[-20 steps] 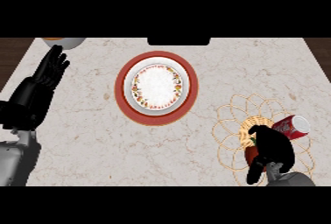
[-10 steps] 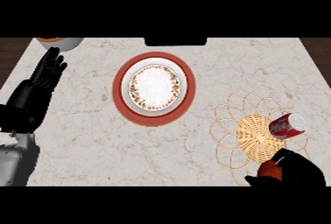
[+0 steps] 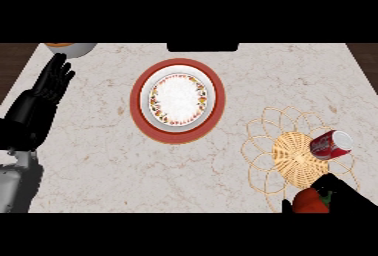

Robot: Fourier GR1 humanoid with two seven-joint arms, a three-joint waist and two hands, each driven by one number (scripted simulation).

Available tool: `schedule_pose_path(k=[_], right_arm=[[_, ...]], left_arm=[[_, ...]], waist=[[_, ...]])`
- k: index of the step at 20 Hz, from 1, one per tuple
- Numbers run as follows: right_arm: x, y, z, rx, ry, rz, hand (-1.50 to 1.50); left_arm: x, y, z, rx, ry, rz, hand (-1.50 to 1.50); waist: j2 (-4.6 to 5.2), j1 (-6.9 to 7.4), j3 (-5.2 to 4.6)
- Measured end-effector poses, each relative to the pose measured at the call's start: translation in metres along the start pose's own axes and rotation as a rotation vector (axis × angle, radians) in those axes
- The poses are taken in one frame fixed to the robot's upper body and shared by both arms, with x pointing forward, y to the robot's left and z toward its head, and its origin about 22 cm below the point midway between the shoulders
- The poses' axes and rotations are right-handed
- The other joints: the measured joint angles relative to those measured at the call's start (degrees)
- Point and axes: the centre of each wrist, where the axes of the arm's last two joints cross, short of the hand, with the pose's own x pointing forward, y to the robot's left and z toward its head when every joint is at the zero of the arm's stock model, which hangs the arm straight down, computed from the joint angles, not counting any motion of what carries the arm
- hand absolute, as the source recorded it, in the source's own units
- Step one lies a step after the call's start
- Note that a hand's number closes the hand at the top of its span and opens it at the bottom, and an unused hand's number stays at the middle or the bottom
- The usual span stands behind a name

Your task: Pick the bell pepper from the placemat and place it in the plate

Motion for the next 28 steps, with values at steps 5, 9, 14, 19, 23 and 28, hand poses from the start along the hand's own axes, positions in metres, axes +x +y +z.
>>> schedule_pose_path(k=[5,9,14,19,23,28], right_arm=[[0.032,-0.031,0.019,-0.092,-0.169,-0.170,1.50],[0.063,-0.044,0.028,-0.128,-0.272,-0.304,1.50],[0.112,-0.060,0.026,-0.133,-0.378,-0.391,1.50],[0.163,-0.059,0.013,-0.119,-0.441,-0.397,1.50],[0.201,-0.062,-0.005,-0.091,-0.465,-0.421,1.50],[0.241,-0.047,-0.030,-0.048,-0.457,-0.442,1.50]], left_arm=[[0.003,-0.009,-0.004,-0.008,-0.005,0.000,0.00],[0.006,-0.006,-0.003,-0.018,-0.005,0.007,0.00],[0.008,-0.006,-0.009,-0.018,-0.006,0.003,0.00],[-0.004,-0.012,-0.008,-0.023,-0.010,0.003,0.00],[0.003,-0.009,-0.012,-0.027,-0.011,0.005,0.00],[0.004,-0.016,-0.015,-0.042,-0.016,0.012,0.00]], waist=[[0.03,0.44,0.01],[0.09,0.89,0.02],[0.21,1.06,0.01],[0.31,1.32,0.02],[0.39,1.79,0.03],[0.55,2.32,0.04]])
